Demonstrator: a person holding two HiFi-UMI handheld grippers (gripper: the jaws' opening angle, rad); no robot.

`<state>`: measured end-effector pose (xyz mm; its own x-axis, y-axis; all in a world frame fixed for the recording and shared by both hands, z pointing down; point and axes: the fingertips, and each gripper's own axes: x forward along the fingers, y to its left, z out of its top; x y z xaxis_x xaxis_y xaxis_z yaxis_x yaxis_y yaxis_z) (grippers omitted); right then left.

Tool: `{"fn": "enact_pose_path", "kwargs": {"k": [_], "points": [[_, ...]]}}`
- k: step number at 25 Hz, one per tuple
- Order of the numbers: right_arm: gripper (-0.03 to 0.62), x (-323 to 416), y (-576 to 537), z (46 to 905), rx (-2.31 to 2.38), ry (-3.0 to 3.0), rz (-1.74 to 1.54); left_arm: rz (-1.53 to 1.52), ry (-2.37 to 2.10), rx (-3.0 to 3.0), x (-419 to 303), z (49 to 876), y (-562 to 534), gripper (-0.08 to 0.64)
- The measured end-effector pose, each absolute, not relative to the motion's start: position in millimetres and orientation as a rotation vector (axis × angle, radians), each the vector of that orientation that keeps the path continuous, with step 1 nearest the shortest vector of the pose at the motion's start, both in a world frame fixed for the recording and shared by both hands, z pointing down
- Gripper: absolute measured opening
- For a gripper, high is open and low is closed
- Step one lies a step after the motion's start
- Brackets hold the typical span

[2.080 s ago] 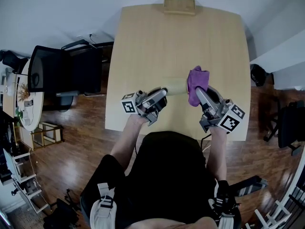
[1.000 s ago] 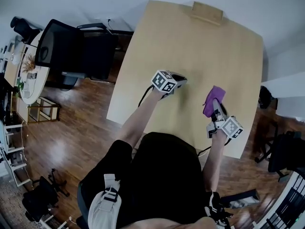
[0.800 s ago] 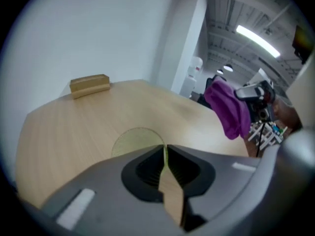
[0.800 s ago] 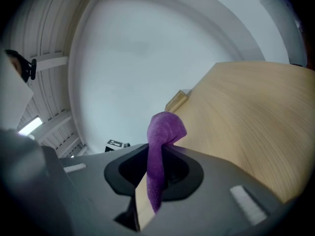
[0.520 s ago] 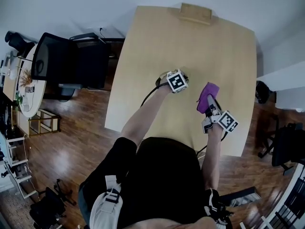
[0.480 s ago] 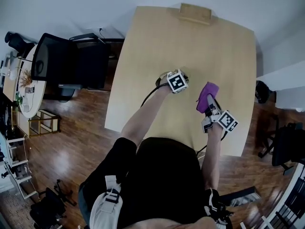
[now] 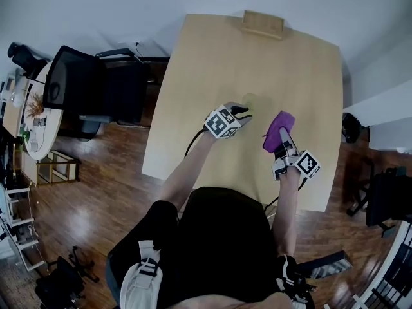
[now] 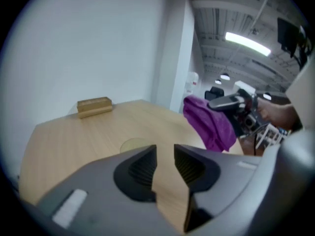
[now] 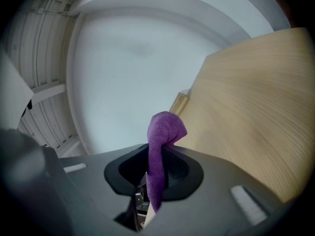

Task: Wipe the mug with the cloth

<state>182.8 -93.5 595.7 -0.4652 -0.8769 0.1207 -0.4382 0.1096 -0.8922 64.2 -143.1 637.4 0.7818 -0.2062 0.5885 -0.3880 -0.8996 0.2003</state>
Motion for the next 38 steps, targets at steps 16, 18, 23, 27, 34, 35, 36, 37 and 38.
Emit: {"fn": "enact_pose_path", "kwargs": {"k": [16,18,23,27,34,35,36,37,38], "points": [[0.060,113,13,538,-1.144,1.805,-1.307,-0.735,-0.408,2.058,-101,518,-45,0.087],[0.060,114,22,533,-1.132,1.810,-1.303,-0.763,-0.393,2.069,-96,504,-33,0.087],[0.060,99,44,500,-1.019,1.916,-1.219,-0.839,-0.382,2.112,-99,468,3,0.083],[0.060,91,71,487,-0.926,1.992,-1.195,-0.901,-0.439,2.101,-106,454,46,0.078],[0.060,121,138,511,-0.857,1.973,-1.290,-0.941,-0.550,2.062,-88,454,146,0.066],[0.060,119,144,510,-0.842,1.966,-1.296,-0.943,-0.564,2.064,-91,452,154,0.064],[0.060,118,151,508,-0.831,1.959,-1.300,-0.945,-0.573,2.072,-93,448,162,0.063],[0.060,117,158,506,-0.823,1.954,-1.301,-0.947,-0.578,2.084,-94,442,168,0.063],[0.060,116,163,503,-0.816,1.952,-1.298,-0.954,-0.577,2.099,-95,436,174,0.063]]}}
